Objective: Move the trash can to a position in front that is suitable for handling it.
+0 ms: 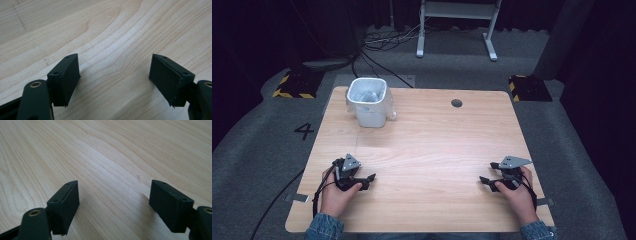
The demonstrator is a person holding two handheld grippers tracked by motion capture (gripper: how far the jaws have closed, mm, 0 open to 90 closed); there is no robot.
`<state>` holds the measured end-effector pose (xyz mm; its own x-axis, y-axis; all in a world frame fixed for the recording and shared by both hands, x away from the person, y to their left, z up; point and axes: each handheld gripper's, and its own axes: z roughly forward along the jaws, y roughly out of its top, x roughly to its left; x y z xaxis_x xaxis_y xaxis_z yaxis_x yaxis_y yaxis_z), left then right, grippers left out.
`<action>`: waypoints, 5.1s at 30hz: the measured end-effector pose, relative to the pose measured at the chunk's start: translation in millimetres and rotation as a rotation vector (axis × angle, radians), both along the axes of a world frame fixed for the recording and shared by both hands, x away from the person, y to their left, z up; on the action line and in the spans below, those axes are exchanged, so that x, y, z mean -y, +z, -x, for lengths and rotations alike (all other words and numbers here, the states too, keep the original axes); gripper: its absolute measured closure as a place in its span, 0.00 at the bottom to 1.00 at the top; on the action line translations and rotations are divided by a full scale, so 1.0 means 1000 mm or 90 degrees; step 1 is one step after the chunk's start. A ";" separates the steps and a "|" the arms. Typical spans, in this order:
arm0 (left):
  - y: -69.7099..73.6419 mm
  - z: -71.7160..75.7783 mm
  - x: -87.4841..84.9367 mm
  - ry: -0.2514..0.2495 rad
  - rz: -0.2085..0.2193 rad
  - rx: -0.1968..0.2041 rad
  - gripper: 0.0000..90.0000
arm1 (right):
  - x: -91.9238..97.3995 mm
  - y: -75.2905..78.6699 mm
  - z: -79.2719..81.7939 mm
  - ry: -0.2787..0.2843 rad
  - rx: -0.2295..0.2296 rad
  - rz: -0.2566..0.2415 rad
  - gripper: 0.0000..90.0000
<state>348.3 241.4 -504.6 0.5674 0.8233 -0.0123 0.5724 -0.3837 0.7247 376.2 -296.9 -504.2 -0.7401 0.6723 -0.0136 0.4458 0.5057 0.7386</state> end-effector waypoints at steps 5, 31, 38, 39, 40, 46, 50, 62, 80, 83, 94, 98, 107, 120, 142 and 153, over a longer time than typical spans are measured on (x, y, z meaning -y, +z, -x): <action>0.002 0.000 -0.004 0.026 -0.006 0.006 0.33 | 0.000 0.000 0.000 0.000 -0.002 -0.001 0.27; 0.089 -0.041 -0.034 0.080 0.064 0.135 0.32 | 0.000 0.000 0.000 -0.001 -0.003 -0.001 0.27; 0.111 -0.064 -0.035 0.080 0.065 0.158 0.32 | 0.000 0.000 0.000 -0.001 -0.003 -0.002 0.27; 0.111 -0.064 -0.035 0.080 0.065 0.158 0.32 | 0.000 0.000 0.000 -0.001 -0.003 -0.002 0.27; 0.114 -0.066 -0.034 0.077 0.061 0.160 0.32 | 0.000 0.000 0.000 -0.001 -0.003 -0.002 0.27; 0.132 -0.080 -0.019 0.059 0.055 0.178 0.33 | 0.000 0.000 0.000 -0.001 -0.003 -0.002 0.27; 0.141 -0.091 -0.008 0.038 0.063 0.196 0.33 | 0.000 0.000 0.000 -0.001 -0.003 -0.002 0.27; 0.144 -0.130 0.026 0.003 0.041 0.207 0.35 | 0.000 0.000 0.000 -0.001 -0.003 -0.002 0.27; 0.115 -0.180 0.058 0.045 -0.006 0.148 0.43 | 0.000 0.000 0.000 -0.001 -0.003 -0.001 0.27; 0.112 -0.183 0.065 0.053 -0.033 0.142 0.57 | 0.000 0.000 0.000 0.000 -0.003 -0.001 0.27; 0.112 -0.185 0.065 0.081 -0.059 0.139 0.83 | 0.000 0.000 0.000 0.001 -0.003 -0.002 0.27; 0.115 -0.179 0.072 0.084 -0.065 0.145 0.86 | 0.000 0.000 0.000 0.001 -0.003 -0.002 0.27; 0.120 -0.163 0.078 0.062 -0.069 0.151 0.89 | 0.000 0.000 0.000 0.001 -0.003 -0.001 0.27; 0.138 -0.095 0.105 -0.022 -0.037 0.168 0.89 | 0.000 0.000 -0.001 0.001 -0.003 -0.002 0.27; 0.128 0.013 0.179 -0.161 -0.022 0.185 0.87 | 0.000 0.000 -0.001 0.003 -0.002 -0.002 0.27; 0.119 0.023 0.181 -0.168 0.025 0.162 0.72 | 0.000 0.000 -0.001 0.004 -0.002 -0.001 0.27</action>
